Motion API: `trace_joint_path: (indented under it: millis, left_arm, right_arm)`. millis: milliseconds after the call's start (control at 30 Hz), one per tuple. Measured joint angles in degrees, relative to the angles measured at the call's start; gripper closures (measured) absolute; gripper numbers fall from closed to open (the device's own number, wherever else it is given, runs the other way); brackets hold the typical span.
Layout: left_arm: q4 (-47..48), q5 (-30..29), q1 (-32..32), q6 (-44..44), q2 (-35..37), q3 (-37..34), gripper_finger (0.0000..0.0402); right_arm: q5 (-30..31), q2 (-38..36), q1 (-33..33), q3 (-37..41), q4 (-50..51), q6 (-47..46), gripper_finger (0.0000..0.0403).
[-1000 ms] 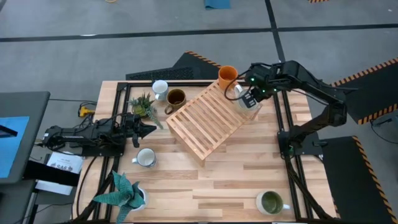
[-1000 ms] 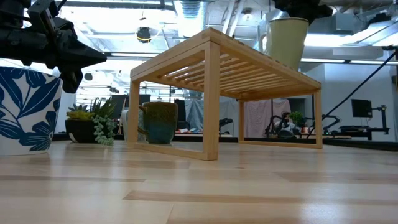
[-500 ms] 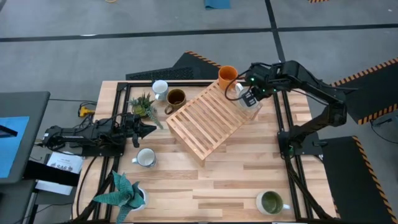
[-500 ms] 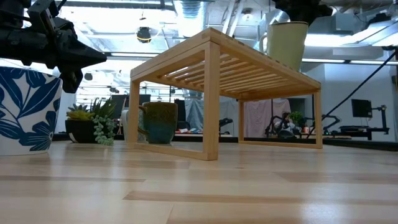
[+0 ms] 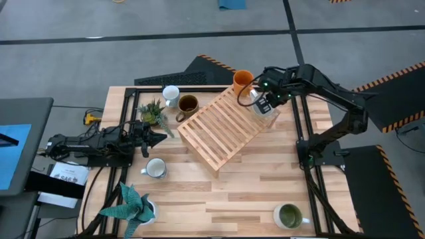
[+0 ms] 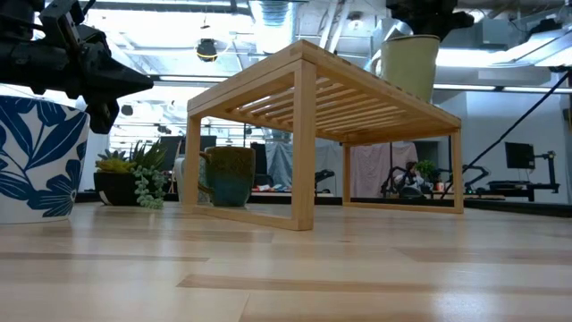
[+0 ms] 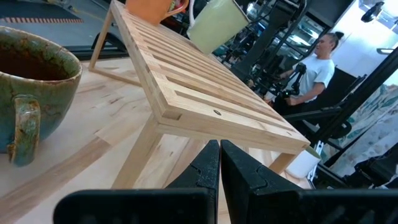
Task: Place coffee mugs
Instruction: Put the green mug on the shelf, then put the light blue patterned mug on the shelf
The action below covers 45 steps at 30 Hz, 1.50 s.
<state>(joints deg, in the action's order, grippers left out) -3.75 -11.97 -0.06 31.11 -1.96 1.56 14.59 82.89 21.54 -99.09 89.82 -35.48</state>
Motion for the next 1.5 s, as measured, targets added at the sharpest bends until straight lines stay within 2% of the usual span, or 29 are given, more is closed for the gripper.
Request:
trace_joint_path:
  millis: [200,500,633,1067,1167,1300,1367,1500]
  left_arm:
    - [0.0,0.0,0.0,0.0,0.0,0.0,0.0401]
    - [0.0,0.0,0.0,0.0,0.0,0.0,0.0401]
    - [0.0,-0.3,0.0,0.0,0.0,0.0,0.0401]
    - [0.0,-0.7,0.0,0.0,0.0,0.0,0.0402]
    - [0.1,-0.7,0.0,0.0,0.0,0.0,0.0401]
    - [0.3,0.2,0.0,-0.2,0.0,0.0,0.0401]
    - [0.2,0.7,0.0,-1.1,0.0,0.0,0.0401]
    - [-0.6,0.7,0.0,-2.5,0.0,0.0,0.0401]
  right_arm:
    - [0.0,0.7,0.0,0.0,0.0,0.9,0.0317]
    - [0.9,0.0,0.6,-0.1,0.2,2.4,0.0221]
    - [1.0,-0.6,1.5,-0.5,0.4,2.6,0.0196]
    - [1.4,-4.4,0.8,-7.9,-2.1,2.5,0.0195]
    - [1.5,-6.2,-3.0,-7.9,-4.6,2.9,0.0197]
    - [3.1,-8.8,-11.6,-7.9,-5.2,2.7,0.0197]
    - [6.4,-10.3,-17.7,-7.8,-5.2,1.0,0.0197]
    - [16.7,-13.7,-32.2,-4.0,-5.3,-6.3,0.0197]
